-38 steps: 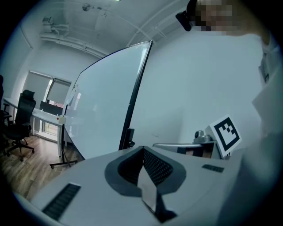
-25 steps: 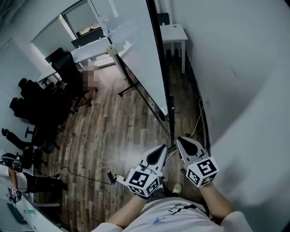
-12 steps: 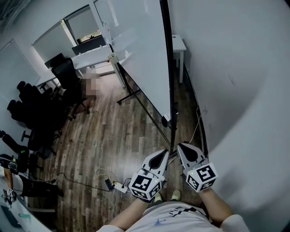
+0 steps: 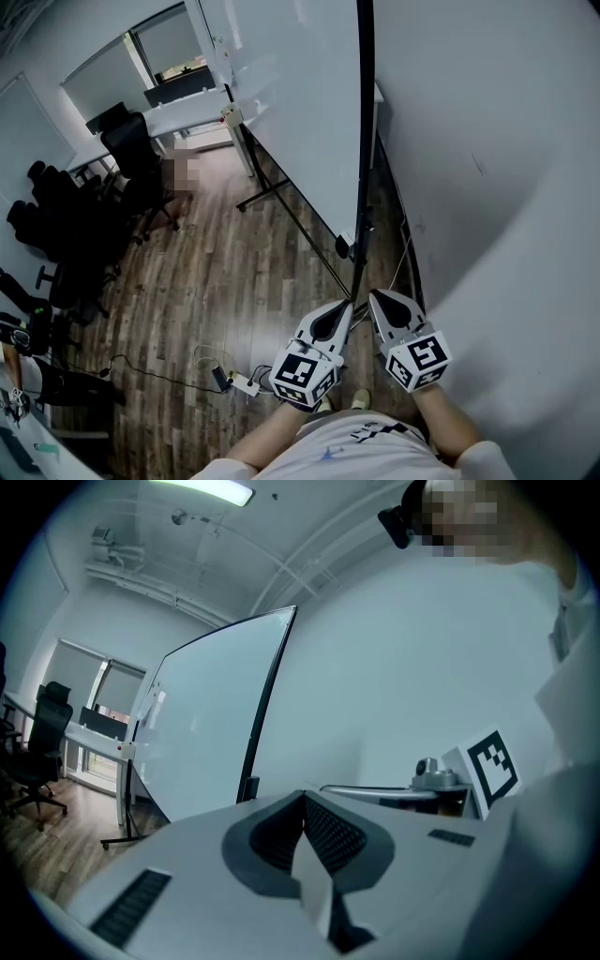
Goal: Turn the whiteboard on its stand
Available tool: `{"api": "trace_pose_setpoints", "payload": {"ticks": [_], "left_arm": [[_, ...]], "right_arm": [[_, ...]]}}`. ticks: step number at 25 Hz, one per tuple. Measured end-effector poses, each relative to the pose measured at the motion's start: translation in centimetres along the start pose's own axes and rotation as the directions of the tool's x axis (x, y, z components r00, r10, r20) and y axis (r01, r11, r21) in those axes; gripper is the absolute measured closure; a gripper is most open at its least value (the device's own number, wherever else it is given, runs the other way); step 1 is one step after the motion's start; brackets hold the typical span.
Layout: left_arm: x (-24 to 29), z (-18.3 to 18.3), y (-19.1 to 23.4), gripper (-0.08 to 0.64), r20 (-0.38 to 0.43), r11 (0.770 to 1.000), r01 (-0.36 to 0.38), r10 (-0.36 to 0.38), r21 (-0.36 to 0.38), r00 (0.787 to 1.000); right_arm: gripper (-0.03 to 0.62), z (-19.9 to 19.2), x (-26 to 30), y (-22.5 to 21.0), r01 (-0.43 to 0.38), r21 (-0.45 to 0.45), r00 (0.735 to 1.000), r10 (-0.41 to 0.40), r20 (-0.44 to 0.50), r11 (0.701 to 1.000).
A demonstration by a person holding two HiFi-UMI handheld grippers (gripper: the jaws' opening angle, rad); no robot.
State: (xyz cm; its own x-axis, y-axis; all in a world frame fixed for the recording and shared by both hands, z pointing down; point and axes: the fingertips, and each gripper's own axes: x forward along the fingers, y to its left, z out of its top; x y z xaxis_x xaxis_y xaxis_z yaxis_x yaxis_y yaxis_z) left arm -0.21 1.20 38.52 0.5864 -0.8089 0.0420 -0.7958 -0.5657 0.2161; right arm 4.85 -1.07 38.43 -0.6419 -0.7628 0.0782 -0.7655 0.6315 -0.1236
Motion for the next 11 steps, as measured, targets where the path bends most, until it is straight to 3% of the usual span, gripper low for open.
{"api": "trace_pose_setpoints", "payload": {"ticks": [11], "left_arm": [[-0.75,0.1,-0.47,0.548,0.001,1.0,-0.006,0.006,0.0,1.0]], "right_arm": [[0.578,-0.25,-0.48,0.7,-0.005,-0.002,1.0,0.005,-0.011,1.0]]}}
